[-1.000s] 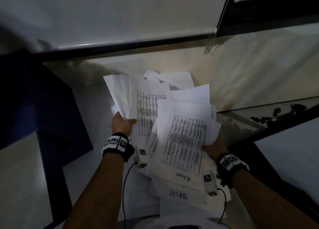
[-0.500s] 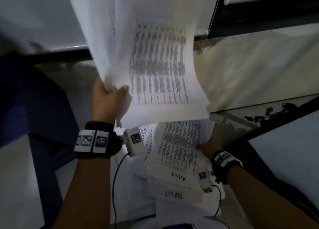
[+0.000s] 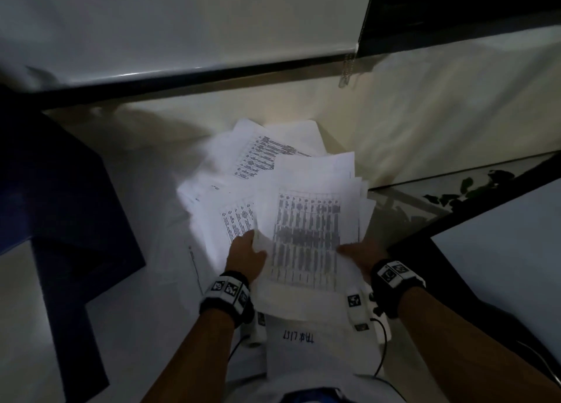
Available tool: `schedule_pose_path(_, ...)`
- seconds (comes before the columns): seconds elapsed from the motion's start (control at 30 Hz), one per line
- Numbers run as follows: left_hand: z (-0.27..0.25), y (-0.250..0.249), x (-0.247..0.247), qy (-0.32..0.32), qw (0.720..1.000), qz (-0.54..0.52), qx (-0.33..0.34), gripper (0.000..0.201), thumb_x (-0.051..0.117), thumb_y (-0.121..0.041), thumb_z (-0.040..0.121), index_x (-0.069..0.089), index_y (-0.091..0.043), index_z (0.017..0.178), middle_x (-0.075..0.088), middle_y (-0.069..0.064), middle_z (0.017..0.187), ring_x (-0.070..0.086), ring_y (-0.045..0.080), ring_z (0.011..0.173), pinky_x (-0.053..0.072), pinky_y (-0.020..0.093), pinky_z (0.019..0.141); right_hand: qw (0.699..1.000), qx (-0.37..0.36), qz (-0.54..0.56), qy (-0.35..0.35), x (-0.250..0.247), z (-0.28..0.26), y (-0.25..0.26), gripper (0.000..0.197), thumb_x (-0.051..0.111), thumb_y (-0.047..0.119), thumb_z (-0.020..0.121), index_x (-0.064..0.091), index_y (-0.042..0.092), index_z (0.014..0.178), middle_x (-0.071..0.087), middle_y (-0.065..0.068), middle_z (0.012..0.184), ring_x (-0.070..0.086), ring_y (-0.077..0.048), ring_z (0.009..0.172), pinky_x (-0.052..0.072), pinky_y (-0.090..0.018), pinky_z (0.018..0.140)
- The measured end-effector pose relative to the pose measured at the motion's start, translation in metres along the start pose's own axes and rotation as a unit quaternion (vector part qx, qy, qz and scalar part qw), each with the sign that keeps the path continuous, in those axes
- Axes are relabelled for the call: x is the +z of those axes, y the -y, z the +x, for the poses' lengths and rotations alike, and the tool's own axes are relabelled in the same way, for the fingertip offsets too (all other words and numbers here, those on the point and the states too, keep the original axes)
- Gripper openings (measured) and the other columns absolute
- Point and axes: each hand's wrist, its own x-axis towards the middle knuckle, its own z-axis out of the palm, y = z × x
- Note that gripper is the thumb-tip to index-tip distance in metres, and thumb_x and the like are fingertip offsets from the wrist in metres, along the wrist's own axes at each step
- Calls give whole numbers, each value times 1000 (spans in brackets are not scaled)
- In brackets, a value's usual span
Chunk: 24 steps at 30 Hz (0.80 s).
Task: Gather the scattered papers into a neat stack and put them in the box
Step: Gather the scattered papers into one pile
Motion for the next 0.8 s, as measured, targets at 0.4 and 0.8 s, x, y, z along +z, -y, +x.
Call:
schedule_pose_path(0.4,10,-61,-114,38,877,-469,99,89,90,-49,57,55,1,122,66,20,118,59,36,115,44,38,106,964,-257,-7,75,-5,-88,135,44,85,29,67,70,21,108,70,-4,115,64,-30,111,48,-54,97)
schedule_pose_path(0.8,-28,-112,-137,-104,882,-424,179,22,73,-1,82,65,-5,102,74,1,89,72,17,83,57,37,77,926,-368,-16,-77,40,-87,156,48,60,2,90,44,2,135,49,-2,124,46,-12,118,36,-22,96)
